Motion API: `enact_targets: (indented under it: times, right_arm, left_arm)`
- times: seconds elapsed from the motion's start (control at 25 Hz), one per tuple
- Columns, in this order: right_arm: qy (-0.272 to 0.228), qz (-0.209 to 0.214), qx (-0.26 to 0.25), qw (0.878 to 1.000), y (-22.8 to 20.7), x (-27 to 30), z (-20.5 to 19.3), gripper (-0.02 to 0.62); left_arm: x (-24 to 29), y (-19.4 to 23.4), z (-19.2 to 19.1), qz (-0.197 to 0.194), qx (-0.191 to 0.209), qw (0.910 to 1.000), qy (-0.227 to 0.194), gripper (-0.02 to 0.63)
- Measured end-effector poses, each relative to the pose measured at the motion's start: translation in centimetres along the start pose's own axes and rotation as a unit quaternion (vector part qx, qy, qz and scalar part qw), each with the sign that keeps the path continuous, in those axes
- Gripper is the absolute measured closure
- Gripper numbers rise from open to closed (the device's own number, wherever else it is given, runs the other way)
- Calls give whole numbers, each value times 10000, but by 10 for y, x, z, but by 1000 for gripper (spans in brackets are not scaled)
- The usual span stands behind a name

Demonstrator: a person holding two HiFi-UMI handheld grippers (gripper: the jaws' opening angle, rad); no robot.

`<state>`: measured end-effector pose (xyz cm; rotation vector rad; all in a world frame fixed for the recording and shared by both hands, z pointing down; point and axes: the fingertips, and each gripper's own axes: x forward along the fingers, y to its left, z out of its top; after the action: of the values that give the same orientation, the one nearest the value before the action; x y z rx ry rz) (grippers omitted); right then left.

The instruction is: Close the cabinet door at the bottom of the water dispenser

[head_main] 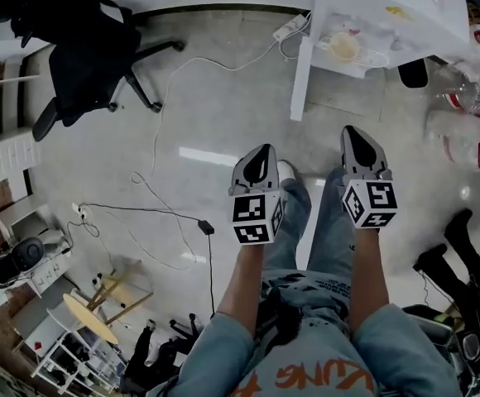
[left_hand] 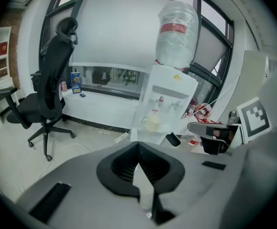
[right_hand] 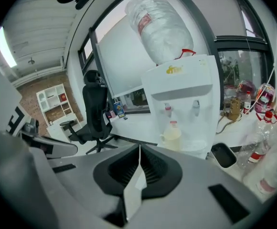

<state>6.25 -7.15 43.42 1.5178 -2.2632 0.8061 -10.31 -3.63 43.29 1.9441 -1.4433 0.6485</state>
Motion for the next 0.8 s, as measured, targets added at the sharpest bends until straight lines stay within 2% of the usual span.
enact_targets:
  times: [0.32, 0.8]
  right_arm:
    - [499, 34, -412, 9979, 13, 20, -70, 563]
    - [770, 416, -594, 9944, 40, 73, -146, 563]
  left_arm:
    - [29, 18, -47, -83, -33, 9999, 79, 598]
    - [76, 38, -113, -200, -109, 9995, 198, 598]
